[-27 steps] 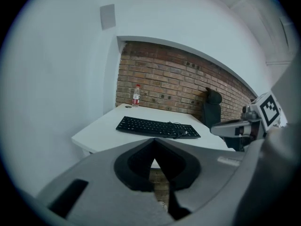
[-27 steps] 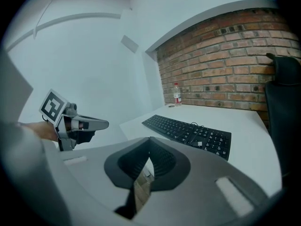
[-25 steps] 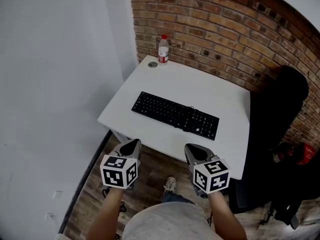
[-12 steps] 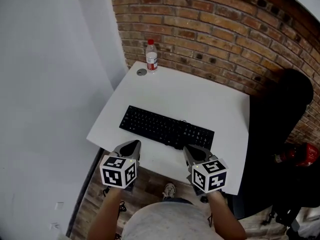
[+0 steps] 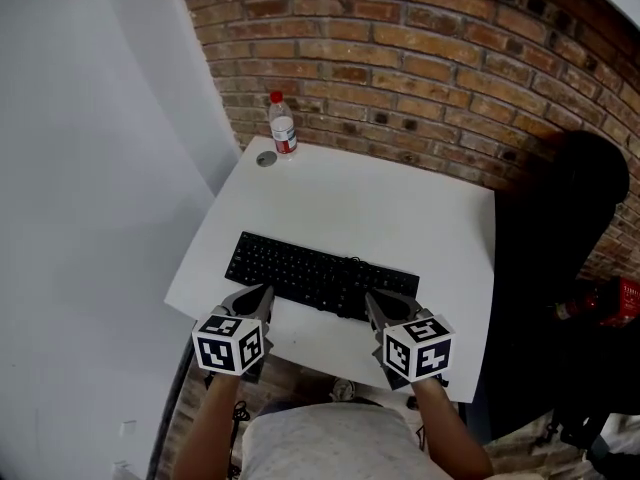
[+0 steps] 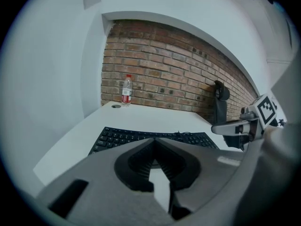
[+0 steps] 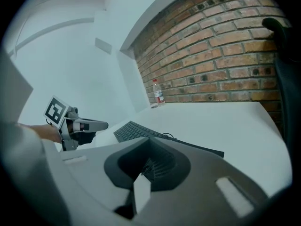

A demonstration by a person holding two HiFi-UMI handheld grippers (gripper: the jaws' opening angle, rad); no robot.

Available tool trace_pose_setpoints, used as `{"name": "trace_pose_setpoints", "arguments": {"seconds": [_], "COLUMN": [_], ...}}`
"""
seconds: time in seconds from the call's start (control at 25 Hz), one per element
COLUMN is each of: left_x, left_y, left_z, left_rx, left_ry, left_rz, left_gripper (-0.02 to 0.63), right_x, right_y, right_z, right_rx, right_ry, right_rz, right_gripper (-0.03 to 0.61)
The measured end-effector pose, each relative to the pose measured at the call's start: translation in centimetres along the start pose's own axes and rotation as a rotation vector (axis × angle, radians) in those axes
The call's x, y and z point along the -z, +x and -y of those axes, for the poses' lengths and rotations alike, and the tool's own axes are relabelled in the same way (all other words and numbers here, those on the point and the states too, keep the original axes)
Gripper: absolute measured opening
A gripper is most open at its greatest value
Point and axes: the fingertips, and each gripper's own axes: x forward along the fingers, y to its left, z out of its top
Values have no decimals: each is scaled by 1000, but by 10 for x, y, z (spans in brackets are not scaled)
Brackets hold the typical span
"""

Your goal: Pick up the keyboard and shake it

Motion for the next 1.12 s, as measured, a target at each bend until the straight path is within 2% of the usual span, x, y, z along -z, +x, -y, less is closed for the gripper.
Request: {"name": "trace_pose_setpoints", "arguments": {"seconds": [0.24, 0.6, 0.88, 1.0, 1.12], "left_x": [-1, -11, -12, -14, -15], "left_y": [16, 45, 65, 73, 81], "left_z": [-15, -59, -101, -122, -138], "left_rx": [22, 89, 126, 129, 137], "left_ry": [8, 23, 36, 39, 37], "left_rz": [-30, -75, -129, -146, -171], "left_gripper": [-2, 42, 111, 148, 204], "right_x": [4, 8, 12, 13, 16], "right_y": [4, 11, 9, 7, 3], "right_z": [20, 50, 73, 83, 93], "right_rx": [45, 180, 299, 349, 389], "right_ry": [39, 103, 156, 164, 182], "right_rz": [-6, -19, -24, -32, -42], "right_gripper": [12, 16, 62, 102, 132]}}
